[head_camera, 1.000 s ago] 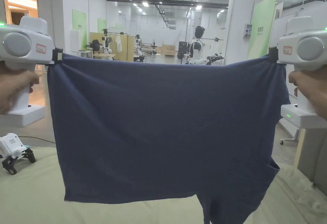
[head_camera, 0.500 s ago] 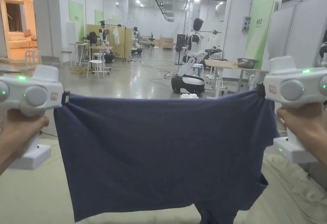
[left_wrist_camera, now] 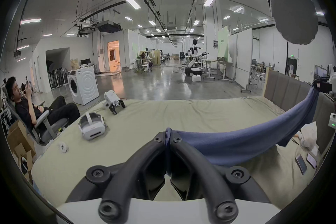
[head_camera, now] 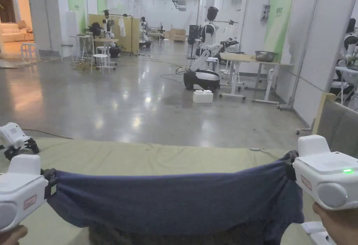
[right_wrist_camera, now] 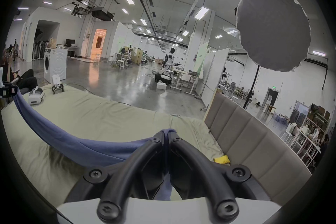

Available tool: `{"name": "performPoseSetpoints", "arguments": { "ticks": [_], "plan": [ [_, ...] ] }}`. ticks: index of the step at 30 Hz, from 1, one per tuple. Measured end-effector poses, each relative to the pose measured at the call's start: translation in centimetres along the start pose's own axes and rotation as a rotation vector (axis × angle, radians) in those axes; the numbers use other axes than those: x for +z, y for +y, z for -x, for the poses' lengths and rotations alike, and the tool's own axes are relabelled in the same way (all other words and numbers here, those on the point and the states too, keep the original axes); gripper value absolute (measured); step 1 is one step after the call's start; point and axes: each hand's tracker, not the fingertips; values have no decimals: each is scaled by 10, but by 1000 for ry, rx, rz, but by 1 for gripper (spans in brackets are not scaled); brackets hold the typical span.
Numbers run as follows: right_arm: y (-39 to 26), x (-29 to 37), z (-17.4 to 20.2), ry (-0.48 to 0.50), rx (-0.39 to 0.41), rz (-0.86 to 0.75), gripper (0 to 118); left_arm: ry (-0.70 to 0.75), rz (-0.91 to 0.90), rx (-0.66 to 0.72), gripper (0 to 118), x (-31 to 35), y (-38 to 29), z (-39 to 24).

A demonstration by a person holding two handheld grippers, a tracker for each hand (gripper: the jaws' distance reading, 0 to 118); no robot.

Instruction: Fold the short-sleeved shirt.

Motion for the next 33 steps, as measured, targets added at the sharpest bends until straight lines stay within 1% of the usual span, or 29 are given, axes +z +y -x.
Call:
{"name": "performPoseSetpoints", "arguments": {
  "ticks": [2,3,4,5,8,9,11,13,16,19,21,22,25,28,29,30,31,32,33],
  "plan": [
    [-19,17,2,1,8,16,1,-7,16,13,0,23,-21,2],
    [-29,25,1,43,28,32,1,-10,22,13,0,34,-32,3],
    [-38,40,4,40,18,34,1,-11,37,10,0,44,-42,4],
    [-46,47,5,40,20,51,1,-17,50,8,0,38,-49,15],
    [-74,72,10,40,51,74,1,-18,72,7,0,63,-76,18],
    [-85,80,11,47,60,104,1,-17,87,7,0,72,-84,19],
    [-106,97,15,52,47,130,1,-17,136,8,0,83,-105,20],
    [-130,111,20,48,63,188,1,-29,179,4,0,98,-128,17],
    [-169,126,25,64,58,290,1,-42,275,4,0,107,-161,18],
    [-209,136,35,76,98,386,1,-53,355,-14,0,112,-194,17],
    [-232,140,41,103,96,450,1,-46,406,-39,0,114,-211,12],
    [-241,140,43,105,90,477,1,-53,425,-39,0,112,-217,11],
    [-269,137,52,115,128,566,2,-50,459,-30,0,108,-235,8],
    [-283,139,59,125,113,626,2,-44,497,-58,1,102,-241,6],
    [-286,140,61,121,100,640,3,-46,502,-64,4,104,-242,5],
    [-287,142,64,122,103,636,4,-47,503,-64,9,104,-240,5],
    [-287,145,66,121,105,634,11,-46,505,-63,21,106,-237,7],
    [-282,148,65,120,108,633,24,-36,501,-58,32,108,-232,8],
    [-276,152,67,112,114,632,32,-27,484,-46,36,114,-227,8]
  ]
}}
